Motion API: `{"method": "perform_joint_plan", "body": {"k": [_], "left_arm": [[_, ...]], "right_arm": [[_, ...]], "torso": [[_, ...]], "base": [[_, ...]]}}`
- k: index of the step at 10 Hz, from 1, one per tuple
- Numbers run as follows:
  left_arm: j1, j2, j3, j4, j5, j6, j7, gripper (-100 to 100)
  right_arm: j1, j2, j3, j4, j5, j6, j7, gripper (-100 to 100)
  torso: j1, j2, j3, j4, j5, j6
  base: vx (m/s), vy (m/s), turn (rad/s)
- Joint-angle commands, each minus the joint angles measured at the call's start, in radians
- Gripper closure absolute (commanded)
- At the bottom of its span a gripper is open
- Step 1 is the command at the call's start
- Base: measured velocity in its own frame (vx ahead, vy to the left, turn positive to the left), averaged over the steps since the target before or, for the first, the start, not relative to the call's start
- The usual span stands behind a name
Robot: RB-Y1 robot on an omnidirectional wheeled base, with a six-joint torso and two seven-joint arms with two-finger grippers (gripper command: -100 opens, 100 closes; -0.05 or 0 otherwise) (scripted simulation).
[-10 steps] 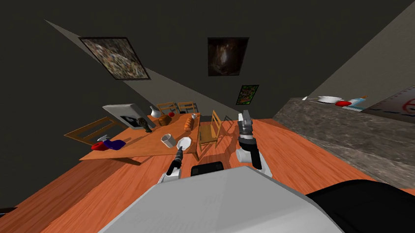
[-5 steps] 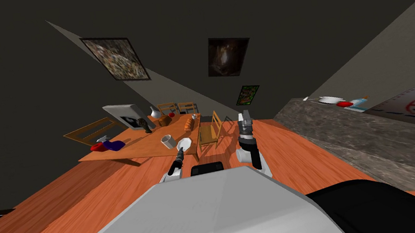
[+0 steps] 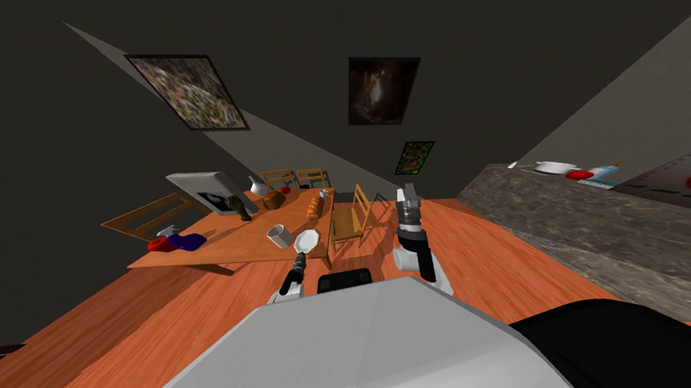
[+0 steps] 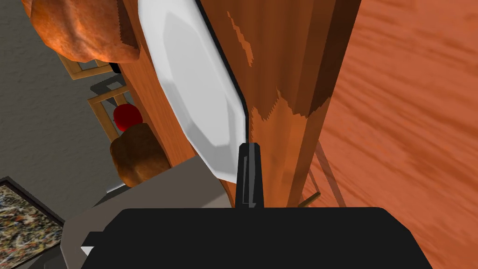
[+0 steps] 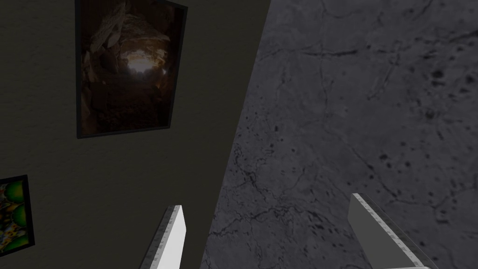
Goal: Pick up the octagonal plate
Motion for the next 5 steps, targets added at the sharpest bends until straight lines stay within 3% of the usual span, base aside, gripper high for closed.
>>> {"method": "perform_joint_plan", "body": {"k": [1, 2, 3, 4, 5], "left_arm": [[0.000, 0.000, 0.000, 0.000, 0.000, 0.000, 0.000, 100], [0.000, 0.000, 0.000, 0.000, 0.000, 0.000, 0.000, 100], [0.000, 0.000, 0.000, 0.000, 0.000, 0.000, 0.000, 0], [0.000, 0.033, -0.006, -0.004, 0.004, 0.041, 0.021, -100], [0.000, 0.033, -0.006, -0.004, 0.004, 0.041, 0.021, -100]], "right_arm": [[0.000, 0.000, 0.000, 0.000, 0.000, 0.000, 0.000, 0], [0.000, 0.000, 0.000, 0.000, 0.000, 0.000, 0.000, 0], [0.000, 0.000, 0.000, 0.000, 0.000, 0.000, 0.000, 0], [0.000, 0.000, 0.000, 0.000, 0.000, 0.000, 0.000, 0], [0.000, 0.000, 0.000, 0.000, 0.000, 0.000, 0.000, 0]], "torso": [[0.000, 0.000, 0.000, 0.000, 0.000, 0.000], [0.000, 0.000, 0.000, 0.000, 0.000, 0.000], [0.000, 0.000, 0.000, 0.000, 0.000, 0.000], [0.000, 0.000, 0.000, 0.000, 0.000, 0.000], [0.000, 0.003, 0.001, 0.000, 0.000, 0.000]], "base": [[0.000, 0.000, 0.000], [0.000, 0.000, 0.000], [0.000, 0.000, 0.000], [-0.053, -0.007, 0.085], [-0.072, -0.004, 0.051]]}}
